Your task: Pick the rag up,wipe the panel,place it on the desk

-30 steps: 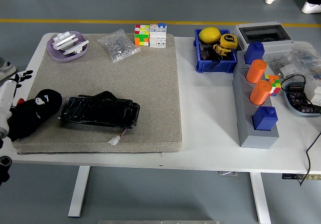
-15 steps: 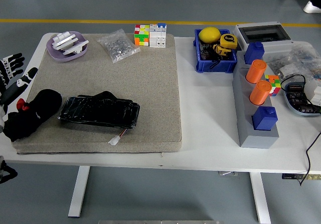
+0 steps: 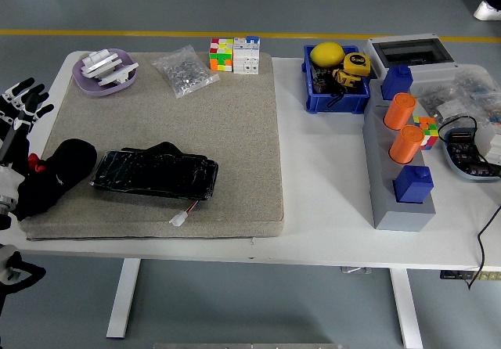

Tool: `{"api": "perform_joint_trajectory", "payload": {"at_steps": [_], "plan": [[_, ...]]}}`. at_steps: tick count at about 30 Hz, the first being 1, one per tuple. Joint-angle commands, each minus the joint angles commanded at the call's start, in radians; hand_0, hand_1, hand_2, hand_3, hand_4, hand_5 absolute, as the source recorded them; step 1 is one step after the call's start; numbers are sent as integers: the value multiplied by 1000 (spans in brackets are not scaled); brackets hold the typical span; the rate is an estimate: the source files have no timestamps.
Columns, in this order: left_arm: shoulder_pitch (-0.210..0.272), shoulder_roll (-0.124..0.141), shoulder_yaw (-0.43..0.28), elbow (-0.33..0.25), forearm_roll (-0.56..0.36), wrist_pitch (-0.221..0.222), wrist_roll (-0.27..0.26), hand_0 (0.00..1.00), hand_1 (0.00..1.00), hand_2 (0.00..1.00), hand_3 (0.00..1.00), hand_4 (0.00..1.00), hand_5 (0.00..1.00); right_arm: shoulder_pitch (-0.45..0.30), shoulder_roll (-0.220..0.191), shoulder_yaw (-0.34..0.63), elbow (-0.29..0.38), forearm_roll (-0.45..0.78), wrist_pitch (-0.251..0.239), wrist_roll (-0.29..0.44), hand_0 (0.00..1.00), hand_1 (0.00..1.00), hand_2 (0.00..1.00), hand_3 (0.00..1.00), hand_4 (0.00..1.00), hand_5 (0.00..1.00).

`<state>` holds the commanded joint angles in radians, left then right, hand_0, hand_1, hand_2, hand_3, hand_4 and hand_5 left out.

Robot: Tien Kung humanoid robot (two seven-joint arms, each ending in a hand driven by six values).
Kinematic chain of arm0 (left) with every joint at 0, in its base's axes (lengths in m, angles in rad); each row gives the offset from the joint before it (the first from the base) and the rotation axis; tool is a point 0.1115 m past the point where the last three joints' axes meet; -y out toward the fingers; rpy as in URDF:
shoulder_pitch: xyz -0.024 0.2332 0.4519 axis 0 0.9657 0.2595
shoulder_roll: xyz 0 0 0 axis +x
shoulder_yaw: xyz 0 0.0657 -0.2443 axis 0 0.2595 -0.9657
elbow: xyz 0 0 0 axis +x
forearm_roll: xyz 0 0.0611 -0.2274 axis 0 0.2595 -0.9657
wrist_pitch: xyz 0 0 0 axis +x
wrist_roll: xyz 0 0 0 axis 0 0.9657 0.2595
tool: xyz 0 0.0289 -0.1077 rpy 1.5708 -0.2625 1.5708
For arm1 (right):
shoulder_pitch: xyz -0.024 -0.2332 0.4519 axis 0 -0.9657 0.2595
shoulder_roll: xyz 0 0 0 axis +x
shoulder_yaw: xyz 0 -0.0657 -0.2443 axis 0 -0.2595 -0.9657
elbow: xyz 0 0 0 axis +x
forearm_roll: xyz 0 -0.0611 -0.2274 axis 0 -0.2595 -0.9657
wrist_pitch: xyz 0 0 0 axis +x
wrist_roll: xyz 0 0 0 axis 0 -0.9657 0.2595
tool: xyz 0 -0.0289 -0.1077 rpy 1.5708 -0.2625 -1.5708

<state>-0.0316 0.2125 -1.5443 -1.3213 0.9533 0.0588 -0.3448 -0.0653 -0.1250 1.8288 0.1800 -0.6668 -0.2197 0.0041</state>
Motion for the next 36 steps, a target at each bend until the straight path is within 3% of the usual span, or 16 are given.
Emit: {"api": "perform_joint_trajectory", "payload": {"at_steps": [10,22,36], "plan": [[14,-12,-29,14,17,1,1,672,739,723,713,964,512,7,-2,-4,0,-2,0,0,713,633,667,556,951,409],[29,-7,-50,12,38,4,5,671,739,723,697,952,501,12,2,-9,0,-14,2,-4,713,634,667,556,951,409],[20,-2,-34,31,50,2,6,671,736,722,682,939,485,15,-5,-61,0,22,8,-8,714,635,667,556,952,411]]}}
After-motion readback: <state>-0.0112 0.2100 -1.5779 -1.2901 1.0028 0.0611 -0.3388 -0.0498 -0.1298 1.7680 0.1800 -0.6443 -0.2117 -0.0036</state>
